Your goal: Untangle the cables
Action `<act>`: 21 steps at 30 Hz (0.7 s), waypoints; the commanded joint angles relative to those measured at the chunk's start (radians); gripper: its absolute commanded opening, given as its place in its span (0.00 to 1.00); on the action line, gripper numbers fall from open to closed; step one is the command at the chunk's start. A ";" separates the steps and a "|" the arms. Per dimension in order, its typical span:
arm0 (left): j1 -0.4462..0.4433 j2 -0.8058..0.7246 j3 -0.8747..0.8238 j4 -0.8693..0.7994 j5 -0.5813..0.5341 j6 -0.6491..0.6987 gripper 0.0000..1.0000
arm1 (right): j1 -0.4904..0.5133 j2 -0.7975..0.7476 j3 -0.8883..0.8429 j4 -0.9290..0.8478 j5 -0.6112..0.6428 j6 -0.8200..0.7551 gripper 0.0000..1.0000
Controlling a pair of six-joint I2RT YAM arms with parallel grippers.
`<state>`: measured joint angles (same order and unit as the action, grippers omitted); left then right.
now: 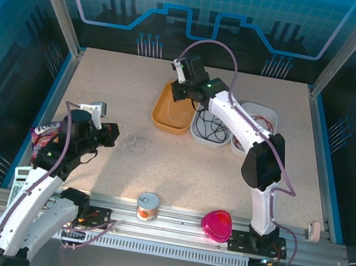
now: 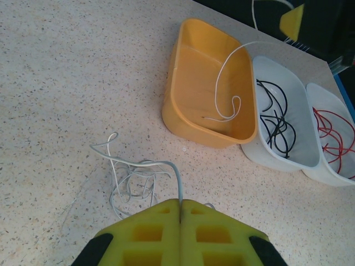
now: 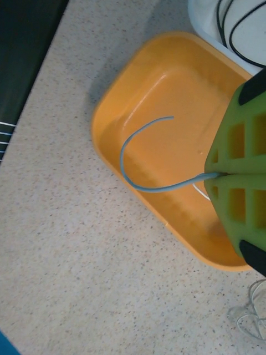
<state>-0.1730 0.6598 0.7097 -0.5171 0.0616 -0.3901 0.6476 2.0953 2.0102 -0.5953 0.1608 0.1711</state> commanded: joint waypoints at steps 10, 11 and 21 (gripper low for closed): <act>0.008 0.004 -0.019 0.025 0.026 -0.002 0.00 | -0.008 0.054 0.011 -0.114 -0.014 0.068 0.31; 0.007 0.004 -0.019 0.024 0.026 -0.001 0.00 | -0.008 0.045 0.005 -0.113 -0.017 0.070 0.32; 0.007 0.001 -0.020 0.025 0.022 0.004 0.00 | 0.000 -0.114 -0.196 -0.004 -0.156 0.126 0.36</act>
<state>-0.1730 0.6647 0.7033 -0.5106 0.0620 -0.3897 0.6468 2.0808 1.8709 -0.6548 0.0868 0.2581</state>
